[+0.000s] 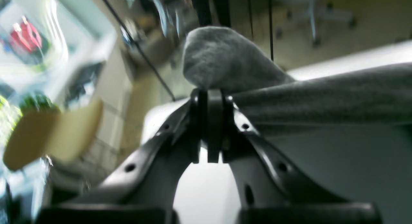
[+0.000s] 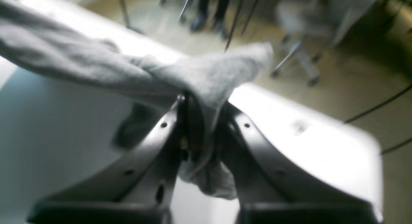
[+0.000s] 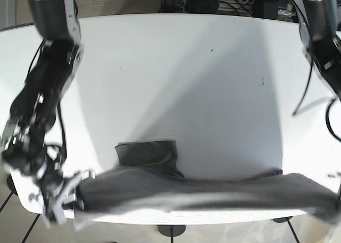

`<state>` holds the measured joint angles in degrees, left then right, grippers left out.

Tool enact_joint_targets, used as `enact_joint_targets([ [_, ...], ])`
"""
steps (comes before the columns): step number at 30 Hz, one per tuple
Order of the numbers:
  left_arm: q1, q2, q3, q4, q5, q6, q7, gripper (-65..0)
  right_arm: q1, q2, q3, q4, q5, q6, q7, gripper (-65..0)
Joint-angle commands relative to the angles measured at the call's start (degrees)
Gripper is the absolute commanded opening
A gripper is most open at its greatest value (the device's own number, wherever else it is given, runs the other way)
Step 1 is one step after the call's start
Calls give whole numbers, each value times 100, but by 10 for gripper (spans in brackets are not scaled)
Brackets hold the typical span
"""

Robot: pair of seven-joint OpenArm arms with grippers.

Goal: Fold the T-shirt properly
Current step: 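Lift the shirt again with both grippers and shake it out, then lay the shirt flat with both grippers, dragging the held edge back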

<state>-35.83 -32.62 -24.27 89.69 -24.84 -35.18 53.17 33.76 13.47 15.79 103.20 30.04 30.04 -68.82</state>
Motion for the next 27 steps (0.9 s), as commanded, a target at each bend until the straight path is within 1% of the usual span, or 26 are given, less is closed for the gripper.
enact_joint_targets([
  [1,643,75,-329,530,-246,41,-143,-650,-497,72,166,436,-28,-11,152,-633],
  [3,1575,242,-777,987,-281,41,-46,-650,-1253,64,183,779,-28,-11,152,-633],
  [5,2383,585,-1102,1330,-290,23,-38,-650,-1947,37,368,1008,-20,-11,161,-633],
  [7,3096,814,-1349,1646,-290,15,-38,-650,-2589,-156,667,1052,262,-2,161,-633],
  [11,4282,1165,-1735,2007,-290,-12,-38,-650,-3846,-218,1089,1069,763,-37,161,-633],
  [13,4643,1289,-1938,1998,-272,-267,-38,-650,-4330,-227,1203,1069,860,-37,187,-633],
  [14,4801,1297,-2052,1963,-263,-425,-38,-650,-4611,-306,1291,1060,860,-37,187,-633],
  [15,4854,1297,-2069,1963,-254,-469,-38,-650,-4734,-358,1326,1060,833,-28,196,-633],
  [18,4775,1297,-2034,1945,-254,-478,-55,-650,-4822,-394,1326,990,824,-37,205,-633],
  [20,4080,1297,-1560,1813,-246,-469,-64,-650,-4462,-394,1274,753,824,-46,389,-633],
  [21,3764,1280,-1340,1655,-149,-469,-64,-650,-4207,-394,1265,577,789,-72,416,-633],
  [23,3122,1306,-1085,1233,159,-482,-90,-650,-3679,-394,1203,260,569,-204,416,-633],
  [24,2744,1341,-953,987,273,-482,-117,-650,-3389,-394,1124,120,438,-222,442,-633],
  [25,2357,1438,-733,715,379,-482,-222,-650,-3090,-394,1080,-21,297,-231,477,-633],
  [27,1425,1535,-109,11,836,-478,-688,-650,-2220,-411,1019,-452,-55,-231,600,-633],
])
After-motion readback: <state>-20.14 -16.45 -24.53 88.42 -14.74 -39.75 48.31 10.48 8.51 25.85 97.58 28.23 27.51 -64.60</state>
